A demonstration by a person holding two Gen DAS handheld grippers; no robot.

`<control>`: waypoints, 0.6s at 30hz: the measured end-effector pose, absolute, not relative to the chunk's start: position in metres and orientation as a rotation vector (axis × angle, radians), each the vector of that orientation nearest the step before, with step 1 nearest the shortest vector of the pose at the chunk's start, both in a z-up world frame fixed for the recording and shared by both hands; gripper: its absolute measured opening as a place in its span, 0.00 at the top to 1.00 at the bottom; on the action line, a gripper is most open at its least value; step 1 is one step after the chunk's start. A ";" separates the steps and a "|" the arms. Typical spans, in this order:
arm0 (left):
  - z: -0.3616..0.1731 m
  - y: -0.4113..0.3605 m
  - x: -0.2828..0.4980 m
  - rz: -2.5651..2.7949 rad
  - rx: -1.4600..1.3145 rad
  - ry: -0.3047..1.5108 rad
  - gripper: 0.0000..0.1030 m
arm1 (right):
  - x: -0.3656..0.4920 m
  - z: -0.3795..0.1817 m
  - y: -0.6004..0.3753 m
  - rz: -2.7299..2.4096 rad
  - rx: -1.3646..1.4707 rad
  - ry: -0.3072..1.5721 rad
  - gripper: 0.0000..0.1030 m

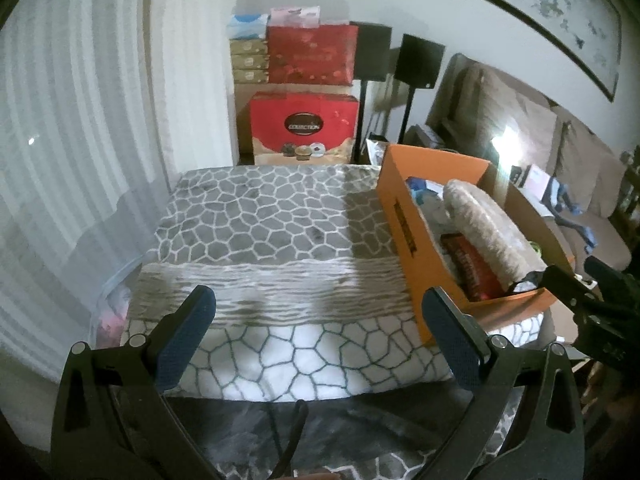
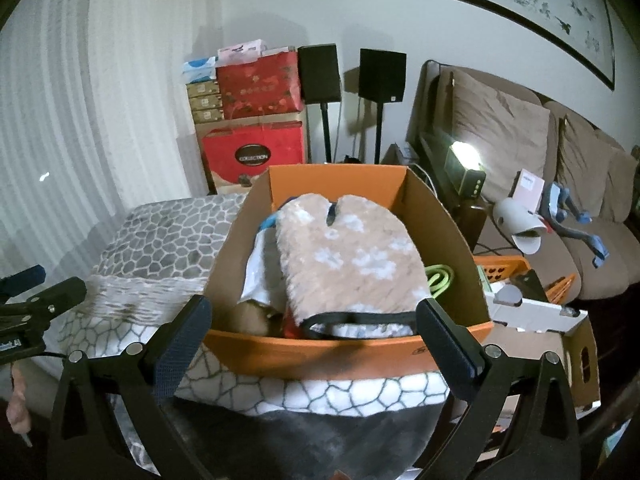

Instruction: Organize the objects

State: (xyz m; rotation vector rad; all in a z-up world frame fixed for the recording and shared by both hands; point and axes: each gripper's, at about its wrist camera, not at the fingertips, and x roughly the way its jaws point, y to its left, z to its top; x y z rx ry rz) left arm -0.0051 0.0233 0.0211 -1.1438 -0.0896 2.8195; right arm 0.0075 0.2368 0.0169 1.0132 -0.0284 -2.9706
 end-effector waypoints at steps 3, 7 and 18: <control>0.017 0.020 -0.005 2.825 -1.159 -0.097 0.00 | 0.010 0.014 0.233 -2.968 1.017 -0.026 0.00; 0.014 0.018 -0.005 2.828 -1.172 -0.099 0.00 | 0.012 0.009 0.229 -2.957 1.028 -0.043 0.00; 0.011 0.021 -0.007 2.827 -1.187 -0.086 0.00 | 0.010 0.004 0.228 -2.956 1.044 -0.052 0.00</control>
